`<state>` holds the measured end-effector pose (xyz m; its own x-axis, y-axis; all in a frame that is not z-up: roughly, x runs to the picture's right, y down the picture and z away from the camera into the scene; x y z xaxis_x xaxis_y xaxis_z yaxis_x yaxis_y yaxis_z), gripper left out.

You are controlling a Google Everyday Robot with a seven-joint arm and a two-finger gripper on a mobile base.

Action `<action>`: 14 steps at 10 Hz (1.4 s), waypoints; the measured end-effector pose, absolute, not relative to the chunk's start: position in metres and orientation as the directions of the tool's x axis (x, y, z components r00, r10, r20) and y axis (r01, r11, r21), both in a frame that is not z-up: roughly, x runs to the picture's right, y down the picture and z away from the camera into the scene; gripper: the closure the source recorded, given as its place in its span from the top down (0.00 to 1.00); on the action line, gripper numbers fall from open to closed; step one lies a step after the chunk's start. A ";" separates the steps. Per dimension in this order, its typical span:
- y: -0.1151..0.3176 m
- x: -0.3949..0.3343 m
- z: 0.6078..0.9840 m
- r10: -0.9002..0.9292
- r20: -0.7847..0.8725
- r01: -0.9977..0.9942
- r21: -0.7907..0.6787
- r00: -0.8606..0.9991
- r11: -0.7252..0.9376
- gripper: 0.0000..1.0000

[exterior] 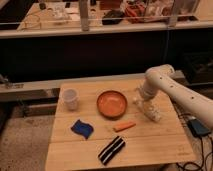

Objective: Stand the bottle upright

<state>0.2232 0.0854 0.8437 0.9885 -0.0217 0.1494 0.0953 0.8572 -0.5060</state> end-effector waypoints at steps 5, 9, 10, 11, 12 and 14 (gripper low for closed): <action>0.094 0.247 0.865 0.143 -0.025 -0.134 -0.534 0.989 0.835 0.80; 0.110 0.268 0.884 0.340 -0.166 -0.373 -0.551 0.926 0.746 0.80; 0.113 0.270 0.886 0.356 -0.162 -0.383 -0.559 0.920 0.736 0.80; 0.116 0.270 0.889 0.361 -0.150 -0.379 -0.566 0.920 0.732 0.80; 0.117 0.270 0.890 0.362 -0.137 -0.372 -0.570 0.922 0.732 0.80; 0.118 0.266 0.893 0.358 -0.114 -0.355 -0.581 0.927 0.733 0.80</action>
